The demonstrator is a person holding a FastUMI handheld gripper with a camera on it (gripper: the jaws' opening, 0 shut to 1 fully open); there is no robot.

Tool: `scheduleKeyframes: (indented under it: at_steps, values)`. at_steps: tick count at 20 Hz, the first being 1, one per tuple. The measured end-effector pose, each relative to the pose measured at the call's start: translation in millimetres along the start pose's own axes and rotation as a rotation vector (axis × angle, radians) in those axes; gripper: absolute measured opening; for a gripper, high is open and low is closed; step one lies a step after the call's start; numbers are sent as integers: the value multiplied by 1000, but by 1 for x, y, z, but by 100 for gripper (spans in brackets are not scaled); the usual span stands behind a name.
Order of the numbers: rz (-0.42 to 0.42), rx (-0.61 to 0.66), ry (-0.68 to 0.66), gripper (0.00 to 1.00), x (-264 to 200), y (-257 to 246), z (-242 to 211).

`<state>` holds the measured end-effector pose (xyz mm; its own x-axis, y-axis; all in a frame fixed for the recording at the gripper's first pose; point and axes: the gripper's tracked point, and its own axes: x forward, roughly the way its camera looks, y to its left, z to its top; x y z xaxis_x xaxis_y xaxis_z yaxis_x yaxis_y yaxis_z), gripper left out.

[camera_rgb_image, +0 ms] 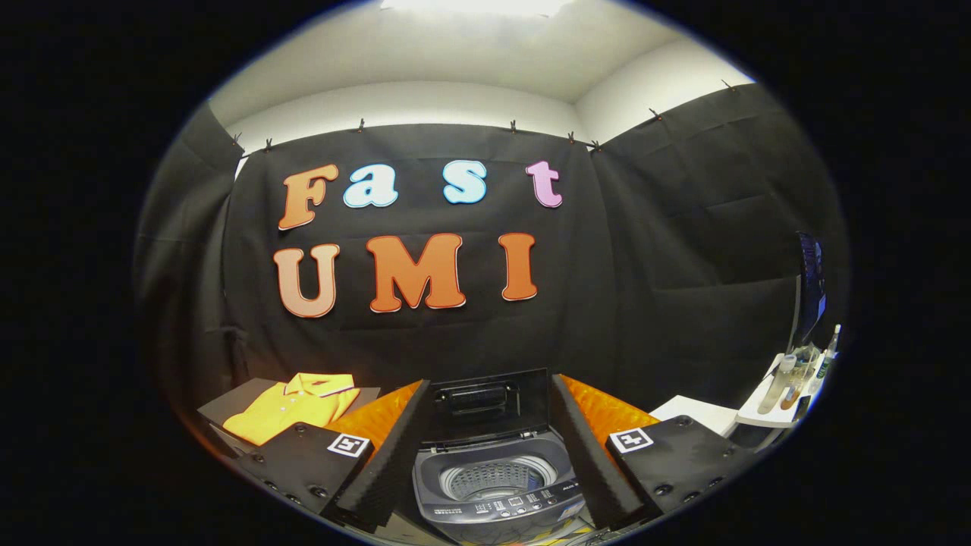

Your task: Put the clothes into the washing machine and then close the washing machine lid.

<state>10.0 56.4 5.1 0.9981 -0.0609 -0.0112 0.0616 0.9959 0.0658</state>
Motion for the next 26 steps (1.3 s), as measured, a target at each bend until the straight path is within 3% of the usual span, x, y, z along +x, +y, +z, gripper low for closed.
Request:
scheduleKeyframes:
  at_steps: [8,11,17,23,26]
  values:
    - [15,-1,-8,99,-9,10,2]
    - [58,48,-1,99,-12,31,4]
    - [205,43,25,98,14,106,19]
    - [434,96,227,98,53,228,-2]
    - [561,122,257,98,67,292,2]
